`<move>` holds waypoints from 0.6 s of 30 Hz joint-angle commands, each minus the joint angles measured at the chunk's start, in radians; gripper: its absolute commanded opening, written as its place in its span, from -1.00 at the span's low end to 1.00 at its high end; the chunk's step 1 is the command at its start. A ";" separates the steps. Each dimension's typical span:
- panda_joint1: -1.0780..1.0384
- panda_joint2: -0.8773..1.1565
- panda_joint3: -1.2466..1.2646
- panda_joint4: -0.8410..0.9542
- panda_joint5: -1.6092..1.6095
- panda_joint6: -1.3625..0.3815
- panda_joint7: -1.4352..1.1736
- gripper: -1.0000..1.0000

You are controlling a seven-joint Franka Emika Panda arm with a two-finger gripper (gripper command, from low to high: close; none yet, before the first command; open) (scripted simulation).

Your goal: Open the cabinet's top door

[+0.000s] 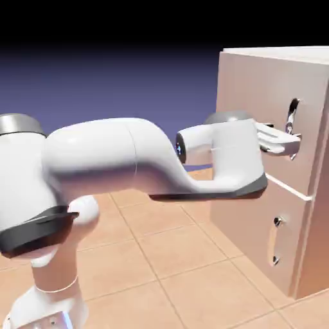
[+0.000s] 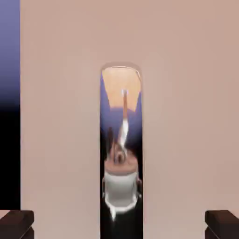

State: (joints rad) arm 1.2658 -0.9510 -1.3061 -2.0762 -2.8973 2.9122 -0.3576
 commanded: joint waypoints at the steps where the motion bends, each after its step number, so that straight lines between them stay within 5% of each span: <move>1: 0.000 0.000 0.000 0.000 0.000 0.000 0.000 -1.00; 18: -0.579 0.070 0.460 -0.458 0.263 -0.288 0.056 -1.00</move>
State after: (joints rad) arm 0.6866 -0.8814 -0.8460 -2.5337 -2.6341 2.6230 -0.3023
